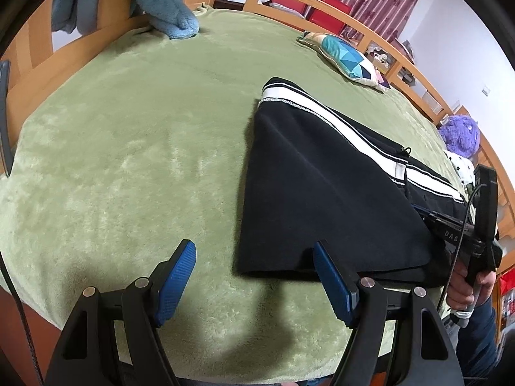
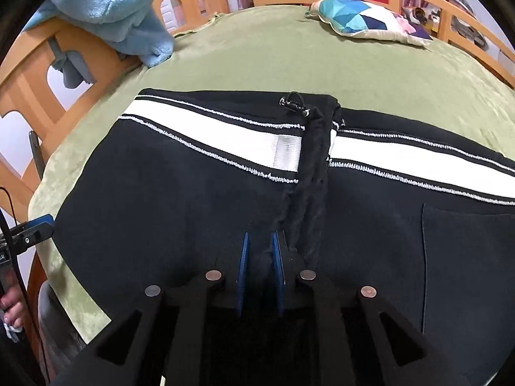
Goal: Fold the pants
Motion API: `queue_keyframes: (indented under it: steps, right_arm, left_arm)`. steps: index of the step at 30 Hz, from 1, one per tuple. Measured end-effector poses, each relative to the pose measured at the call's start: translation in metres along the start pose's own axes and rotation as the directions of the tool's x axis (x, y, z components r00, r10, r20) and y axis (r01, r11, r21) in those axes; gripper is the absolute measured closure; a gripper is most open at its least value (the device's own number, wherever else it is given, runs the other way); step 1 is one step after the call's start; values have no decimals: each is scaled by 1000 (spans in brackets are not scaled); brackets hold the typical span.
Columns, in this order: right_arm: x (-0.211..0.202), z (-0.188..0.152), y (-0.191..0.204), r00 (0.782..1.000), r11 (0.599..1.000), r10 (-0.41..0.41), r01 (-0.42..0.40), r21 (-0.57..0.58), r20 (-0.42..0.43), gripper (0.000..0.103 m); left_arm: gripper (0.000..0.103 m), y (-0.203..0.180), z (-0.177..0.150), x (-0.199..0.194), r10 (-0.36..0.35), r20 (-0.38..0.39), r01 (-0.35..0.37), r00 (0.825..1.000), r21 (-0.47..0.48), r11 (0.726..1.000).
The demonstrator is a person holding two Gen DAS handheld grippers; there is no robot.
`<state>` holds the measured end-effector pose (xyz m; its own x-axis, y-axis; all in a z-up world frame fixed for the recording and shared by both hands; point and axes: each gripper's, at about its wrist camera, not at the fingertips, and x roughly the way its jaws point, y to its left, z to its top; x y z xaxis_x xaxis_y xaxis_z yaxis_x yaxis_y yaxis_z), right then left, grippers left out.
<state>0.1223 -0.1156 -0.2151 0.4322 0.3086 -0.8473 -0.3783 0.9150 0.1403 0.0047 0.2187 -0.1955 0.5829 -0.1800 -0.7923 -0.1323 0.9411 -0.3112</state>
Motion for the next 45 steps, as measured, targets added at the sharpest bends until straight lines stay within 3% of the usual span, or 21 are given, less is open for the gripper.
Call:
queue_keyframes:
  steps: [4,6,9,10,11,12,14,20,23,27,29,31,32,33,35,38,40,41,43,45]
  right_arm:
    - [11,4,8,1000,1000,-15,15,-16,-25,76]
    - [16,8,7,999,1000,15,-15,11,-30,61]
    - [22,15,5,998,996,64,-62,60,-28,50]
    - [23,16,6,998,996,57,-55,64,-28,53]
    - [23,17,6,999,998,36,-35,59,-21,76]
    - [22,18,6,999,999,29,-28,47,-18,91]
    - [18,18,2,997,995,74,-74,71,-8,97]
    - [-36,11,-14,977,984,122,-143,110,173,97]
    - [-31,9,-14,984,994,35,-53,100,176,95]
    - [16,5,-4,999,999,-34,33,42,26,88]
    - [5,4,6,995,997,-78,78,-7,58,85]
    - [-9,1,5,996,998,-60,60,8,71,76]
    - [-15,-2,2,995,998,-59,57,30,78,60]
    - [-20,-4,-1,995,997,-70,66,44,75,51]
    - [-28,-12,-5,991,993,-108,103,65,74,51]
    - [-42,-24,-14,982,982,-170,163,91,79,51]
    - [-54,-31,-21,980,978,-176,164,127,88,51]
    - [-58,-31,-22,979,976,-185,172,136,89,51]
    - [-68,-35,-25,971,969,-220,207,138,91,51]
    - [-78,-40,-29,962,961,-253,238,144,102,51]
  left_arm:
    - [29,-1,0,2,-15,-3,15,1000,-11,1000]
    - [29,-5,0,1,-22,1,22,1000,-2,1000]
    - [29,-11,-2,-1,-31,3,31,1000,8,999]
    - [29,-12,-3,-1,-33,3,33,999,9,999]
    - [29,-14,-4,-2,-35,4,35,999,11,999]
    - [29,-15,-5,-4,-35,6,35,999,12,999]
    - [29,-16,-6,-6,-35,10,35,999,13,999]
    - [29,-11,-8,-12,-36,24,36,999,6,999]
    - [29,-12,-4,-8,-55,24,54,998,5,999]
    - [29,-17,5,0,-69,26,69,997,-7,998]
    - [29,-15,6,5,-64,27,65,998,-12,998]
    - [29,-12,6,12,-57,22,57,998,-16,998]
    - [29,-12,5,17,-56,19,56,998,-25,998]
    - [29,-9,5,24,-73,14,73,997,-38,997]
    - [30,-4,3,38,-111,-7,111,994,-78,991]
    - [30,-5,5,47,-111,14,112,994,-108,988]
    - [44,-12,8,51,-102,11,102,995,-113,988]
    - [45,-15,10,53,-88,1,88,996,-118,989]
    - [68,-22,12,49,-70,-3,69,998,-120,990]
    - [78,-30,15,38,-55,16,56,998,-99,994]
